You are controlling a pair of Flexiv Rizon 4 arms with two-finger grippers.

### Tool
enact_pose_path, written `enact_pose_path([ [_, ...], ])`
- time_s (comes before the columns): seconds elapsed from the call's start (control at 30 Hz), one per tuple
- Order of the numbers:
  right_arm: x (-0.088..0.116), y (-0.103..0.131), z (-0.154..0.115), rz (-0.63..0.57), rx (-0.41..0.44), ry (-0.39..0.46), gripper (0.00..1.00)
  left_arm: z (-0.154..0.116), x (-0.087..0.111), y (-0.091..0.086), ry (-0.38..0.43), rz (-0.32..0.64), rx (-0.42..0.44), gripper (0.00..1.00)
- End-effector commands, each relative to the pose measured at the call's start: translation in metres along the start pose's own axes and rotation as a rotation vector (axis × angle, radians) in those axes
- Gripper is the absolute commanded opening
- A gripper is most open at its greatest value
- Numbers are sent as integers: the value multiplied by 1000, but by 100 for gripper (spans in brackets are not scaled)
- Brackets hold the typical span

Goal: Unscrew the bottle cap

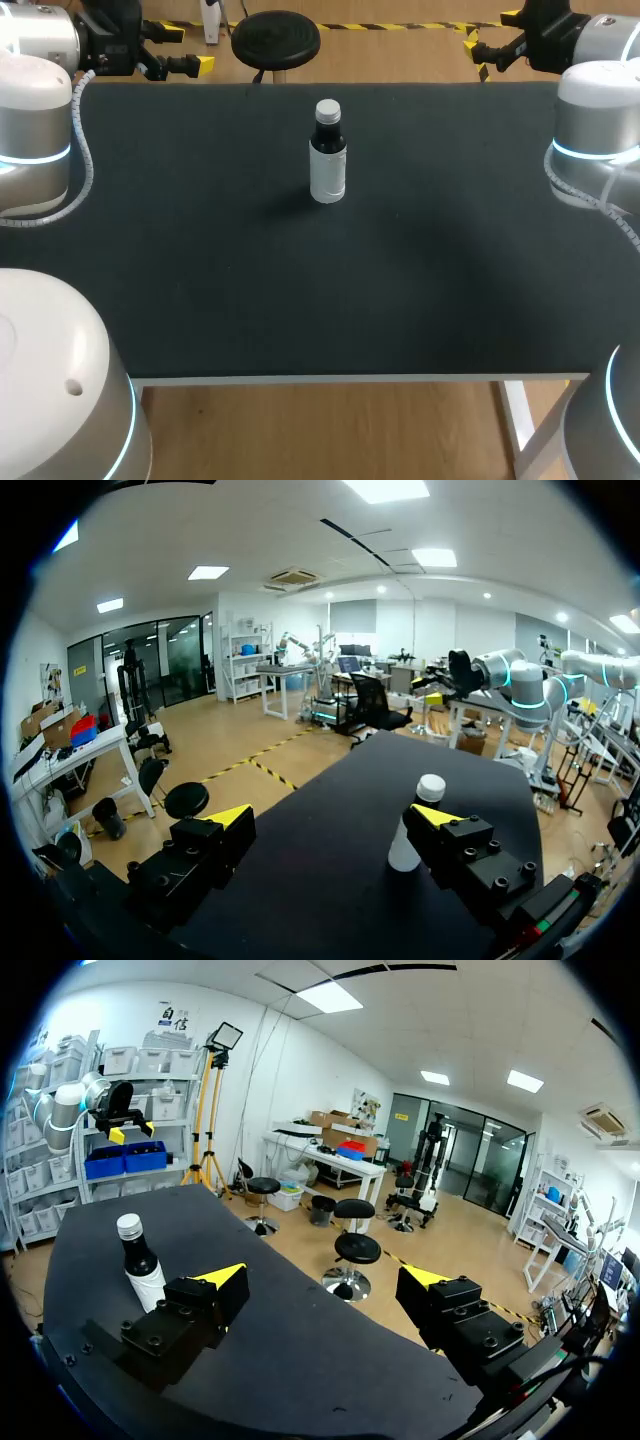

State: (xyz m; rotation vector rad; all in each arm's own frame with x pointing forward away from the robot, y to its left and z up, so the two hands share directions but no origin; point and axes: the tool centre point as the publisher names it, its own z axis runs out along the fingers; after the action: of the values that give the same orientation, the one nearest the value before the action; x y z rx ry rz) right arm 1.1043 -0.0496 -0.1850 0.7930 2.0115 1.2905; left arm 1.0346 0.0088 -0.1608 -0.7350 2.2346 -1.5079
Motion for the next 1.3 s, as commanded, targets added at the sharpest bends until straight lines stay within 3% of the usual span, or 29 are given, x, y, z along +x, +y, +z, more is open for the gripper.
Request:
enact_pose_path([
  [0.03,0,0,0,0,0,0,100,-1,-1,-1,4,-1,-4,100],
  [0.97,0,0,0,0,0,0,100,-1,-1,-1,4,-1,-4,100],
  [1.07,0,0,0,0,0,0,100,9,0,2,114,81,38,100],
  [1.3,0,0,0,0,0,0,100,27,6,17,265,128,79,100],
])
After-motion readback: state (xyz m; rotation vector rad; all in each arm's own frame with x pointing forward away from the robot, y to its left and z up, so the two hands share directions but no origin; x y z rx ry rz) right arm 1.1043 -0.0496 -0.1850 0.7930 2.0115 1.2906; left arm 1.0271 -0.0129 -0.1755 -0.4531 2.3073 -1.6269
